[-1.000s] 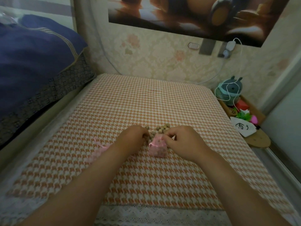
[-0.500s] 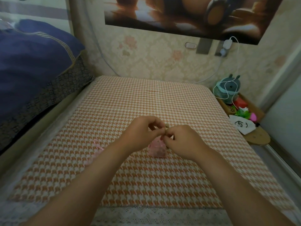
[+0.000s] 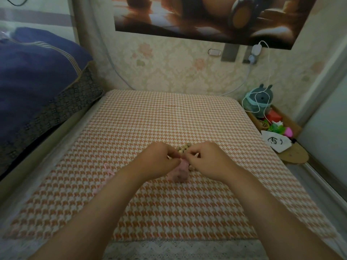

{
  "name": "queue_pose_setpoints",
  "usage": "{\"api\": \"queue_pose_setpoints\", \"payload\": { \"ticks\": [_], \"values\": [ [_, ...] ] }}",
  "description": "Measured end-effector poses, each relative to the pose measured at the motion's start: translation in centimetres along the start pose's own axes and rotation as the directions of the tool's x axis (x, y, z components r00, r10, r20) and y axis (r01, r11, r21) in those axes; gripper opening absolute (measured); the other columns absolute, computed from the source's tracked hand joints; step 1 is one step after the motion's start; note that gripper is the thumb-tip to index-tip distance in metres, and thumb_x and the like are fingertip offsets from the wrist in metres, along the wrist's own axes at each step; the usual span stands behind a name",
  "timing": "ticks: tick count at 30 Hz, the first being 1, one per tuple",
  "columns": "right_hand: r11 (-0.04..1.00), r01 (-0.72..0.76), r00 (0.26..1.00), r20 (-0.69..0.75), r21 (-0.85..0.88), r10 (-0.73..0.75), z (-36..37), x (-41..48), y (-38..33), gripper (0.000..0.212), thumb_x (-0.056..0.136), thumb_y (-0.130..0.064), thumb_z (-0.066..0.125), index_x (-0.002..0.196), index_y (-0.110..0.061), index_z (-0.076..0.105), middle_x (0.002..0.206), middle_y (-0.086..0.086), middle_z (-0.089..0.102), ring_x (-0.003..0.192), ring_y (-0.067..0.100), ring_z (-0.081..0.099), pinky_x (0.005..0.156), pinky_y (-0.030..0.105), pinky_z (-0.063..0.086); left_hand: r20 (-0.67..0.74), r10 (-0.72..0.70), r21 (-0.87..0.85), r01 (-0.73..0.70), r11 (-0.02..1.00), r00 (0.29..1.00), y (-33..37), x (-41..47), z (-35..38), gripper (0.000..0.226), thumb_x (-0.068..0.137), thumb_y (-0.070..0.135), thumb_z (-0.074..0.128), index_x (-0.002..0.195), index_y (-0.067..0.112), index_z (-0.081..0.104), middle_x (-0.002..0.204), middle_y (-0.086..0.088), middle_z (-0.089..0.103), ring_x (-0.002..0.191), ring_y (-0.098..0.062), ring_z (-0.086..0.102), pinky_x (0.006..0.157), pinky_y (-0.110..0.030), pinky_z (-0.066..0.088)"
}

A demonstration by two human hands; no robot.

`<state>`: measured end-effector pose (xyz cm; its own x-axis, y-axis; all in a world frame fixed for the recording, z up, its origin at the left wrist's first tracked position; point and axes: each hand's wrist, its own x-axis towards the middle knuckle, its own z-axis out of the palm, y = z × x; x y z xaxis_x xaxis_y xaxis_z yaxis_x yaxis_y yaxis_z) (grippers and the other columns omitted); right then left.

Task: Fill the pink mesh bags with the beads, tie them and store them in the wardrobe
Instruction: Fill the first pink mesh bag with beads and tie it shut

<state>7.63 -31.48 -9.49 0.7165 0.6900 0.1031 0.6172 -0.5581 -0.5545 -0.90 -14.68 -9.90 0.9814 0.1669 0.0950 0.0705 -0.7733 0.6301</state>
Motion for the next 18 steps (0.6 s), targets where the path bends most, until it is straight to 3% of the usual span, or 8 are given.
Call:
{"api": "queue_pose_setpoints", "payload": {
  "ticks": [4,7,9,14,18],
  "values": [
    [0.999,-0.036,0.996,-0.078,0.041,0.039,0.0,0.3,1.2,0.023,0.098,-0.023,0.055,0.109,-0.033,0.073,0.103,-0.019,0.071,0.081,-0.003,0.062,0.077,0.027,0.053,-0.010,-0.007,0.012,0.007,1.000,1.000,-0.2,0.1,-0.2,0.022,0.089,0.021,0.062,0.108,0.022,0.074,0.101,0.012,0.070,0.084,0.002,0.060,0.069,-0.005,0.042],
    [0.986,-0.100,0.994,-0.052,-0.136,0.094,0.4,0.2,2.0,0.025,0.097,-0.021,0.058,0.112,-0.033,0.072,0.118,-0.014,0.069,0.106,0.009,0.064,0.088,0.032,0.053,-0.029,-0.013,0.008,0.013,1.000,1.000,-0.3,-0.2,-0.7,0.018,0.088,0.020,0.062,0.101,0.022,0.075,0.090,0.017,0.067,0.081,0.005,0.059,0.071,-0.009,0.047],
    [0.964,-0.129,0.991,-0.013,-0.231,0.130,0.8,0.2,2.4,0.027,0.095,-0.020,0.060,0.115,-0.033,0.071,0.124,-0.011,0.066,0.110,0.012,0.062,0.089,0.031,0.052,-0.043,-0.014,0.006,0.015,1.000,0.999,-0.3,-0.3,-0.9,0.016,0.089,0.022,0.062,0.099,0.024,0.075,0.084,0.021,0.063,0.078,0.006,0.058,0.069,-0.012,0.047],
    [0.929,-0.126,0.990,0.011,-0.348,0.138,2.3,1.1,2.8,0.017,0.088,-0.025,0.070,0.098,-0.038,0.075,0.110,-0.013,0.066,0.096,0.013,0.064,0.075,0.030,0.053,-0.026,-0.006,0.014,0.006,1.000,1.000,-0.7,-0.7,-1.1,0.018,0.090,0.024,0.060,0.103,0.024,0.073,0.094,0.016,0.066,0.079,0.007,0.056,0.065,-0.007,0.041],
    [0.915,-0.131,0.990,0.004,-0.381,0.143,3.0,1.5,3.1,0.012,0.087,-0.032,0.070,0.098,-0.037,0.073,0.104,-0.014,0.070,0.094,0.011,0.064,0.073,0.028,0.050,-0.010,0.002,0.007,-0.002,1.000,1.000,-1.0,-0.9,-1.1,0.021,0.091,0.022,0.059,0.107,0.022,0.071,0.095,0.014,0.064,0.074,0.009,0.053,0.060,-0.005,0.036]
  ]
}}
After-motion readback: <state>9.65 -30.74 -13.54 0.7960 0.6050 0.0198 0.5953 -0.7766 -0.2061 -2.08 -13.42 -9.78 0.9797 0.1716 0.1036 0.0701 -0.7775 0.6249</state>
